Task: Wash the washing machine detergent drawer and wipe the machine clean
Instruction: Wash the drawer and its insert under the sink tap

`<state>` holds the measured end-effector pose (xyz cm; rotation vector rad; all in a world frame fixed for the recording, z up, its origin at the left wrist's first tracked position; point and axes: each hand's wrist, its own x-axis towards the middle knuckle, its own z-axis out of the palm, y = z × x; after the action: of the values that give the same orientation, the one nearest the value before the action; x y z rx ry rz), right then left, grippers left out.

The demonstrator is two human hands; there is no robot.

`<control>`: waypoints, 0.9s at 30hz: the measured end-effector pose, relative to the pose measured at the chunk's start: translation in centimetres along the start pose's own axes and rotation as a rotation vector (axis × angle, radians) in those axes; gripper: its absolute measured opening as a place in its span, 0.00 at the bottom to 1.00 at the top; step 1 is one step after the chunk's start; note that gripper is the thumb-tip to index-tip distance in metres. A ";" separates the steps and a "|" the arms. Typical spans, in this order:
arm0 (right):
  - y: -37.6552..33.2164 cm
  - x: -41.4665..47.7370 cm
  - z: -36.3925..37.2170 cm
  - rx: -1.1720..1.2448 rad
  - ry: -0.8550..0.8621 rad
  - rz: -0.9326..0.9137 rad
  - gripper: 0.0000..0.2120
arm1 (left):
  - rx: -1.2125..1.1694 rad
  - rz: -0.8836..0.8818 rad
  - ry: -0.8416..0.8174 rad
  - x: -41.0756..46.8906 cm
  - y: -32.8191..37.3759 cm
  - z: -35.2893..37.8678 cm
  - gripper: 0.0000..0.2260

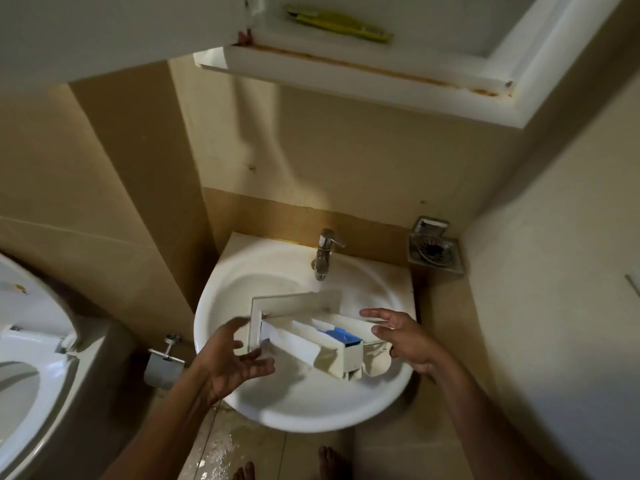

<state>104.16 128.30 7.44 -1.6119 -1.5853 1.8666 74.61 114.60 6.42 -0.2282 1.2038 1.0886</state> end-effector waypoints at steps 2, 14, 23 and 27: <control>0.6 1.1 -0.3 0.004 -0.035 0.007 0.17 | 0.111 -0.004 0.039 0.3 0.2 0.6 0.25; 0.7 6.1 -2.2 0.079 -0.030 -0.055 0.16 | 0.388 -0.027 -0.209 3.5 1.3 0.2 0.33; 0.0 11.5 1.7 -0.182 0.473 -0.094 0.16 | 0.400 0.211 -0.088 5.6 -1.1 2.8 0.26; 1.1 9.6 4.0 -0.202 0.543 0.028 0.18 | 0.412 0.286 0.017 5.9 -2.0 3.3 0.30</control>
<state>97.78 132.51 0.23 -2.0091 -1.5328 1.1523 78.00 119.01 2.04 0.2596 1.4761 1.0540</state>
